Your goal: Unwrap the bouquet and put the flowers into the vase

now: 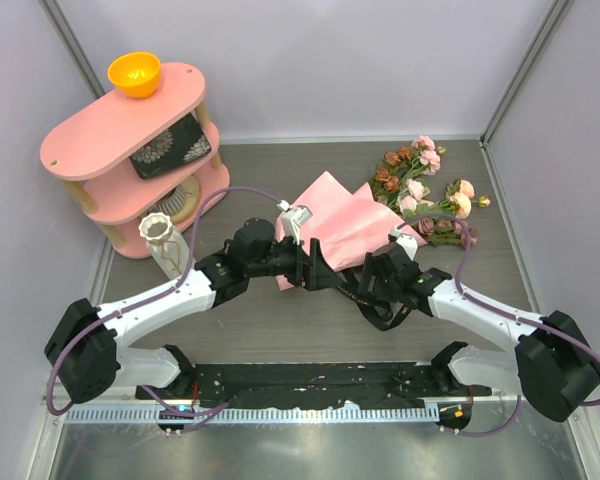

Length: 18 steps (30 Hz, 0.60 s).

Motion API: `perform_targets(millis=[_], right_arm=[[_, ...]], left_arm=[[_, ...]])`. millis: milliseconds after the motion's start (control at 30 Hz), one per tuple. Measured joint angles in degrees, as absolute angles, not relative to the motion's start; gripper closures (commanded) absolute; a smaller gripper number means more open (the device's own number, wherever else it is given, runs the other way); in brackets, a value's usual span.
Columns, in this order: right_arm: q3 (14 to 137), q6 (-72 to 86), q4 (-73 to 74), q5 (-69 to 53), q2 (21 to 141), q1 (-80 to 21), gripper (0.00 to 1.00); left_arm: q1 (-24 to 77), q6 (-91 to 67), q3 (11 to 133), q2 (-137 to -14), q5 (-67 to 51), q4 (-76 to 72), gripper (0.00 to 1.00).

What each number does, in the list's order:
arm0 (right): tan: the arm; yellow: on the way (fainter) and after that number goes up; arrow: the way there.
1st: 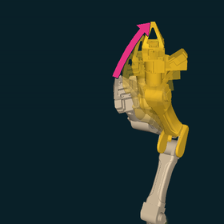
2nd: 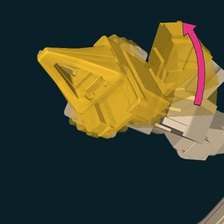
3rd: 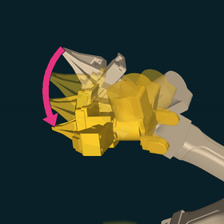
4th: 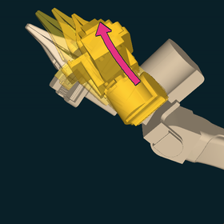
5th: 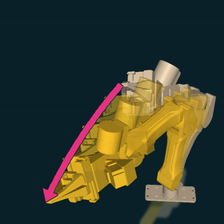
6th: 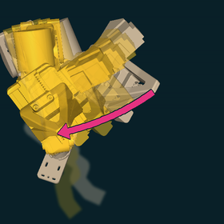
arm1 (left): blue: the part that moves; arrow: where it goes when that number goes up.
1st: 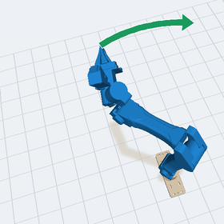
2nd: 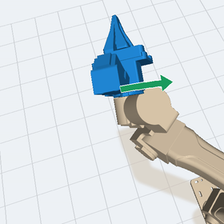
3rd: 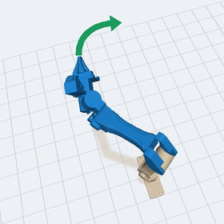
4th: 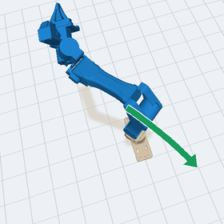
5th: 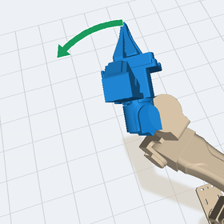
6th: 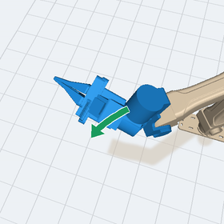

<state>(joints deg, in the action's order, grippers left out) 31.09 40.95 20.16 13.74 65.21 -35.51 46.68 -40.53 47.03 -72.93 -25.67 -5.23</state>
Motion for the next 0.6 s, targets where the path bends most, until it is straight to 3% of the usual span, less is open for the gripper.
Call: perform_targets(millis=[133,233,267,500,533,600], right_arm=[[30.5,41.5,20.21,13.72,67.33,-35.51,0.18],[29.89,42.44,20.16,13.63,68.14,-36.38,0.28],[29.76,42.78,19.88,14.0,68.29,-37.56,0.38],[30.55,48.27,8.34,13.89,75.53,-51.2,0.72],[33.08,49.01,6.74,14.0,79.81,-54.04,0.86],[38.76,48.99,3.79,13.15,86.76,-58.24,0.99]], left_arm=[[47.4,-40.53,45.12,-71.46,-25.21,-5.54,0.24],[47.4,-40.49,43.81,-69.97,-23.83,-5.13,0.26],[47.4,-40.4,43.29,-69.08,-23.07,-4.84,0.26],[47.4,-39.86,41.98,-60.36,-16.38,-1.23,0.27],[47.4,-39.79,41.98,-58.96,-15.38,-0.4,0.27],[47.4,-39.53,42.0,-56.18,-13.37,1.78,0.28]])
